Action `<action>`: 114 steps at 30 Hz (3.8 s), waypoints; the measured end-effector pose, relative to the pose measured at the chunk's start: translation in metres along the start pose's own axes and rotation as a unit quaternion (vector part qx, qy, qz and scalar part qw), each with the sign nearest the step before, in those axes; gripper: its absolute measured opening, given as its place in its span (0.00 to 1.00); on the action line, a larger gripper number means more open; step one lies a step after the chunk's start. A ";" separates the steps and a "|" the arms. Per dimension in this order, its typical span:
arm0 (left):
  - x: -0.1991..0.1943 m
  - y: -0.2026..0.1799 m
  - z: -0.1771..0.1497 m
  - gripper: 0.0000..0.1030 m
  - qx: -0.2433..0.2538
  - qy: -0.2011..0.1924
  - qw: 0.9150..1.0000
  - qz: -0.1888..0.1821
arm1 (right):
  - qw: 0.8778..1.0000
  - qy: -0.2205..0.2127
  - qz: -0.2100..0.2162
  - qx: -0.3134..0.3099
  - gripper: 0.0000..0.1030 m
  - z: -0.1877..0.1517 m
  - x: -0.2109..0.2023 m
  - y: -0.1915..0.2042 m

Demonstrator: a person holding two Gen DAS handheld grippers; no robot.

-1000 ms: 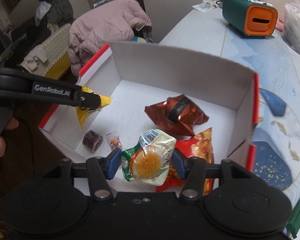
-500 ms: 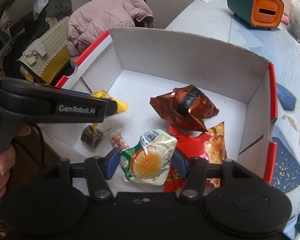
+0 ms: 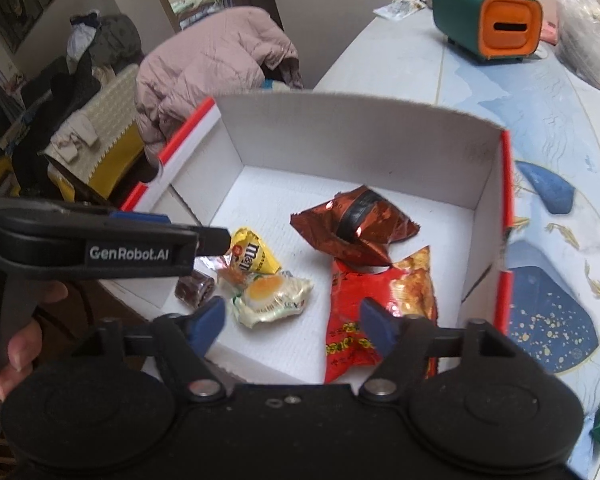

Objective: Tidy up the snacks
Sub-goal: 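Open both tools to drop the snacks into the box and withdraw, then move both tools toward the blue cookie bag and purple candy, then grasp the blue cookie bag with the right tool while the left grasps the purple candy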

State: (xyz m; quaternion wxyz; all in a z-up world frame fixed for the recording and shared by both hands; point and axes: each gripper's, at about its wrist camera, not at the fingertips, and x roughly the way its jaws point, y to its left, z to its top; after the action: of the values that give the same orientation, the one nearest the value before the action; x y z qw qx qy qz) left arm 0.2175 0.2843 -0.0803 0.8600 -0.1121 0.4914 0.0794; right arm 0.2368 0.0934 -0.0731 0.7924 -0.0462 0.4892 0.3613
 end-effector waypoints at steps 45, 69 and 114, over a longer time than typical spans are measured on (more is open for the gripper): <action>-0.053 -0.174 -0.077 0.90 0.026 -0.033 0.996 -0.078 | 0.990 -0.084 -0.044 0.101 0.99 -0.114 -0.153 -0.169; -0.017 -0.162 -0.112 0.90 0.055 0.005 0.997 -0.044 | 0.984 0.033 -0.050 0.169 0.76 -0.154 -0.047 -0.158; 0.081 -0.300 -0.110 0.59 0.231 0.094 0.963 -0.106 | 0.981 0.013 -0.067 0.180 0.41 -0.218 -0.111 -0.223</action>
State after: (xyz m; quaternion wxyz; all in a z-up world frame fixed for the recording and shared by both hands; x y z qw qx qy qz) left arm 0.2416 -0.0317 -0.1696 0.8162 0.0313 0.5601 -0.1383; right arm 0.1838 -0.2214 -0.1587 0.8035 0.0597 0.5526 0.2132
